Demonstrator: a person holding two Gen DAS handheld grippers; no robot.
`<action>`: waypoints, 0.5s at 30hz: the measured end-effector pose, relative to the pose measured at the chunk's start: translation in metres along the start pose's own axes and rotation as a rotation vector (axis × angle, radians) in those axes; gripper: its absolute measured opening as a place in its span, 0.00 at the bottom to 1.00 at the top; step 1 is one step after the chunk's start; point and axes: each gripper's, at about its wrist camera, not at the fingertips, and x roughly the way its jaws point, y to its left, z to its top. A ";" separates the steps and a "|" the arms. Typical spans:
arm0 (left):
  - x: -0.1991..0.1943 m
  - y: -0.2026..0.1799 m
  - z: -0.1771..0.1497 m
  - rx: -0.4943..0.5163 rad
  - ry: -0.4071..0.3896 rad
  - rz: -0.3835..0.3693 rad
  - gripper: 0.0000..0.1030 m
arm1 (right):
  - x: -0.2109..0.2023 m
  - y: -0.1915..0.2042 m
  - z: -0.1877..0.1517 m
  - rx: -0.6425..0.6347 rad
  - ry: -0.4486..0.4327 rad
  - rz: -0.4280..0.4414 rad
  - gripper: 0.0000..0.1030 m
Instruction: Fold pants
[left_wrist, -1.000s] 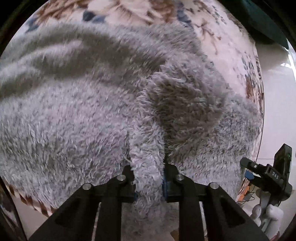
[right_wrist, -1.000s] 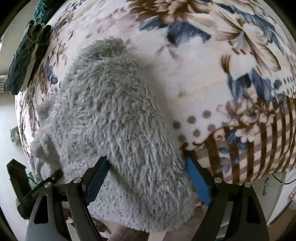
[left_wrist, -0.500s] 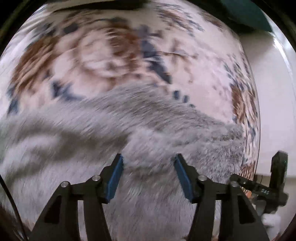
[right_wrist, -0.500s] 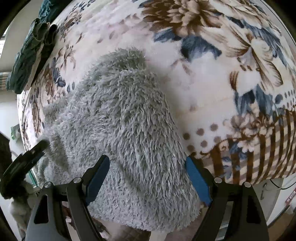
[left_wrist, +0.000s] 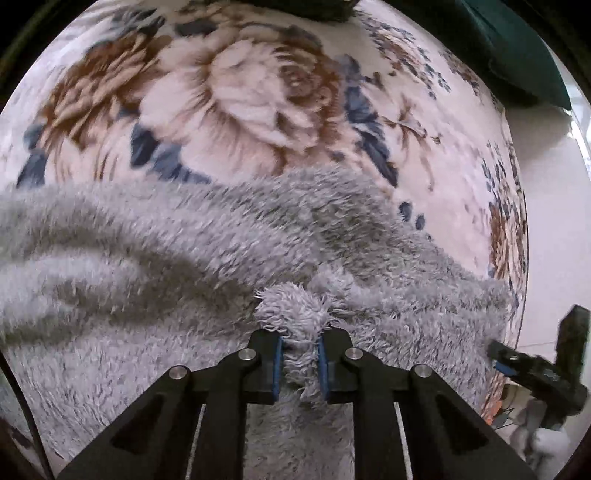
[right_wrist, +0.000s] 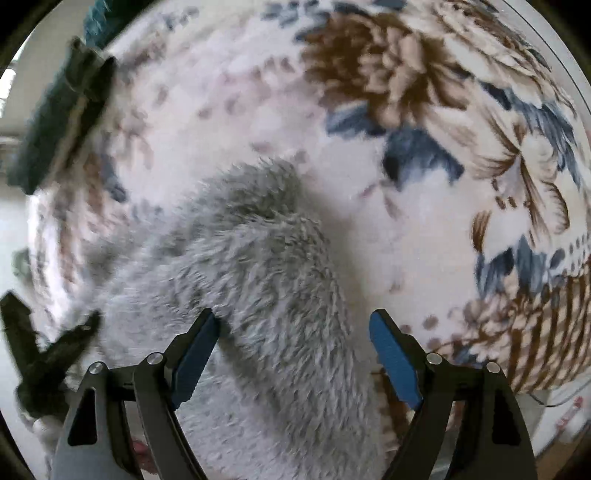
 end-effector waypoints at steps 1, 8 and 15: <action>-0.004 0.008 -0.002 -0.018 0.008 0.000 0.16 | 0.003 0.002 0.002 0.002 0.013 -0.003 0.83; -0.058 0.008 -0.020 -0.042 -0.082 0.069 0.84 | -0.023 0.033 -0.015 -0.047 -0.027 -0.088 0.83; -0.102 0.106 -0.067 -0.415 -0.199 -0.034 0.86 | -0.031 0.084 -0.062 -0.023 -0.013 -0.090 0.83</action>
